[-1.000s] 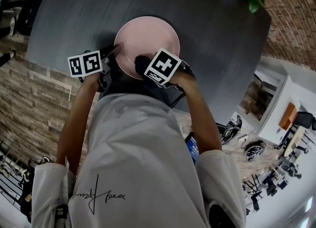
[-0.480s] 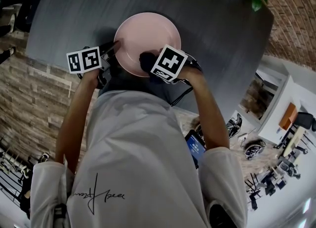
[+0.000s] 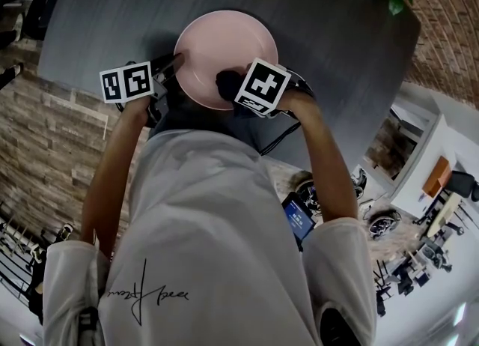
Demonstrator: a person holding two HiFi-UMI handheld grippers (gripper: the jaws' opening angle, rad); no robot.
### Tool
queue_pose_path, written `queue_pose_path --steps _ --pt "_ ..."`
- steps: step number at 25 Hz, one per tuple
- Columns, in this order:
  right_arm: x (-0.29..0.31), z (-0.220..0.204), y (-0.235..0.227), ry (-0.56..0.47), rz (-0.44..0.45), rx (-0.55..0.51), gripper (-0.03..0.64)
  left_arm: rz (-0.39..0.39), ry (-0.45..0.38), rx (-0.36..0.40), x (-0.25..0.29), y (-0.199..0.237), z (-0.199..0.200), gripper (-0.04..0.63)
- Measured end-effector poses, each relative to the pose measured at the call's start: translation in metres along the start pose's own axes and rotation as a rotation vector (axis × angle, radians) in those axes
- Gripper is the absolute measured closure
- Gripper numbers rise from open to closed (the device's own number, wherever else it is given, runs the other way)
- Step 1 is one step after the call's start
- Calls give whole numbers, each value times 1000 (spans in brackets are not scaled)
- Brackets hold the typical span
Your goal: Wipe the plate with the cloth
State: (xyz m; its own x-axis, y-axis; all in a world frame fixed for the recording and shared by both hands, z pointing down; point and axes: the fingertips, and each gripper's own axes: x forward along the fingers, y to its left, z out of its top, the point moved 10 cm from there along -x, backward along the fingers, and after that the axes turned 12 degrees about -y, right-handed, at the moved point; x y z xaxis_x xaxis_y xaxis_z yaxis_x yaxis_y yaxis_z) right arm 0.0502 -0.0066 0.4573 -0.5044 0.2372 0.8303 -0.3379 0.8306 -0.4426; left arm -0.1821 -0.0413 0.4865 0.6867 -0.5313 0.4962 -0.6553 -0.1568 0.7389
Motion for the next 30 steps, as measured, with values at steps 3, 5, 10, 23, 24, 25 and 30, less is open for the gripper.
queue_pose_path --steps 3,5,10,23,24,25,30 --pt "-2 -1 -2 12 -8 -19 498 -1 1 1 0 0 0 534" --pt "-3 -1 -4 21 -17 -25 497 -1 1 1 0 0 0 534" --pt "-6 1 -10 36 -46 -27 495 1 2 0 -1 1 0 534" --pt "-15 3 -22 4 -150 -33 495 1 12 10 0 0 0 534" --pt "-16 3 -23 1 -160 -34 495 1 12 10 0 0 0 534" --pt "-16 4 -24 -2 -172 -34 495 0 12 10 -1 0 0 534" --pt "-19 4 -28 1 -216 -28 492 0 12 6 -1 0 0 534"
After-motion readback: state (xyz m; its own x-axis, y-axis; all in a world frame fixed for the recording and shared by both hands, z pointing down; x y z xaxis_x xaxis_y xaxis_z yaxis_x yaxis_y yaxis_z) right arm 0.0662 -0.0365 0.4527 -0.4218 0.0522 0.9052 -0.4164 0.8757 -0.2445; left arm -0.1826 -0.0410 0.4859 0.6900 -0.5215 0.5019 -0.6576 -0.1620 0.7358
